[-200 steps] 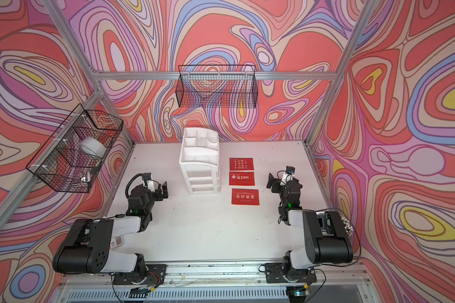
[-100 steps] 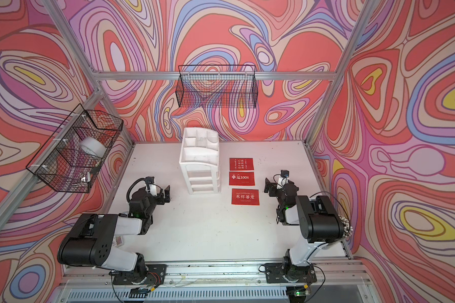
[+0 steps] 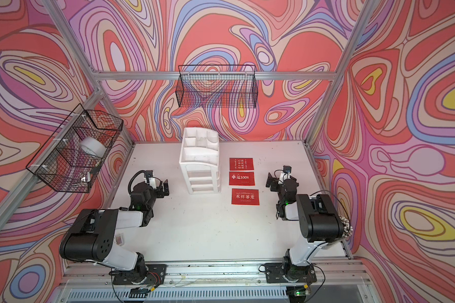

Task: Take the postcards out of the drawer
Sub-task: Reset both arms

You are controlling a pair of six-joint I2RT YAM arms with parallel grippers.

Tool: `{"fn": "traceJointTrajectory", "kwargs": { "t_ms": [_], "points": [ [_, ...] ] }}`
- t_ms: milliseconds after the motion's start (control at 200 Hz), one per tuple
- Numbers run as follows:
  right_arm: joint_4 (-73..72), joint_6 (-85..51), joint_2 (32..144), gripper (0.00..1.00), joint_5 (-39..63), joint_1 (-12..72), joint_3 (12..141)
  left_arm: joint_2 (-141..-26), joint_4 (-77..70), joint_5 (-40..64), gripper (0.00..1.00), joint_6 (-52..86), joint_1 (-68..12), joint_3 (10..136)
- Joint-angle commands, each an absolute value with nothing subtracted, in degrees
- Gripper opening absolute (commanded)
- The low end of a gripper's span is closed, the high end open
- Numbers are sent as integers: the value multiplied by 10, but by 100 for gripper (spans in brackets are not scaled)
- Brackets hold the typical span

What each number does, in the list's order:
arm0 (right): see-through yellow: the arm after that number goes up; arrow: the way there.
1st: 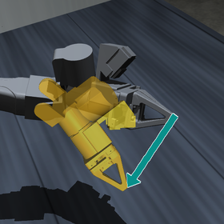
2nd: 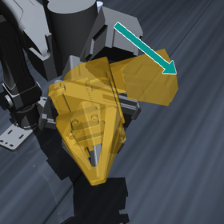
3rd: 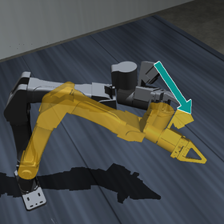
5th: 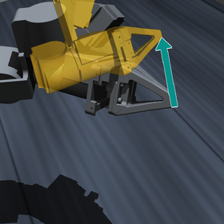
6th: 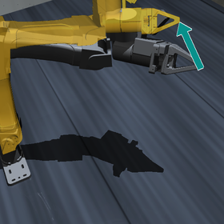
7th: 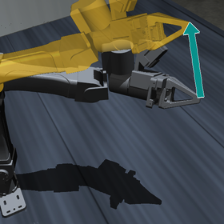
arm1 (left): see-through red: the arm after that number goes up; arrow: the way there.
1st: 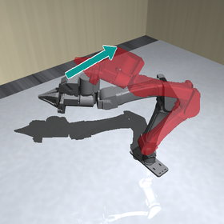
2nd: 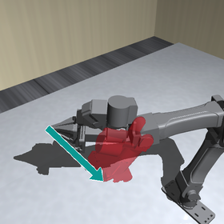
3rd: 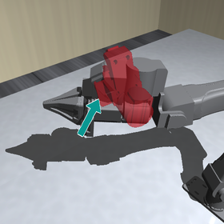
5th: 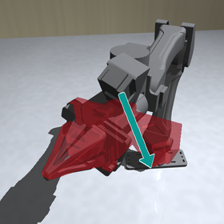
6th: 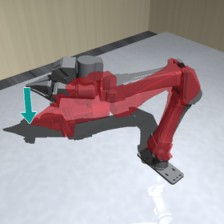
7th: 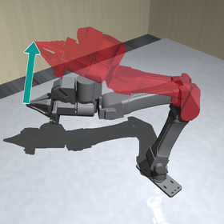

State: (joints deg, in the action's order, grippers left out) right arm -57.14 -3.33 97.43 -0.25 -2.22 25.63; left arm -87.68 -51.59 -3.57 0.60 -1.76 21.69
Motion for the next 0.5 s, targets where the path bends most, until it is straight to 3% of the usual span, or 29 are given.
{"fn": "traceJointTrajectory", "kwargs": {
  "t_ms": [0,496],
  "points": [
    [-562,-34,978,98,-10,-23,260,-881,-505,-57,100,15,-13,217],
    [-566,-34,977,98,-8,-23,257,-882,-510,-57,100,15,-13,216]
  ]
}}
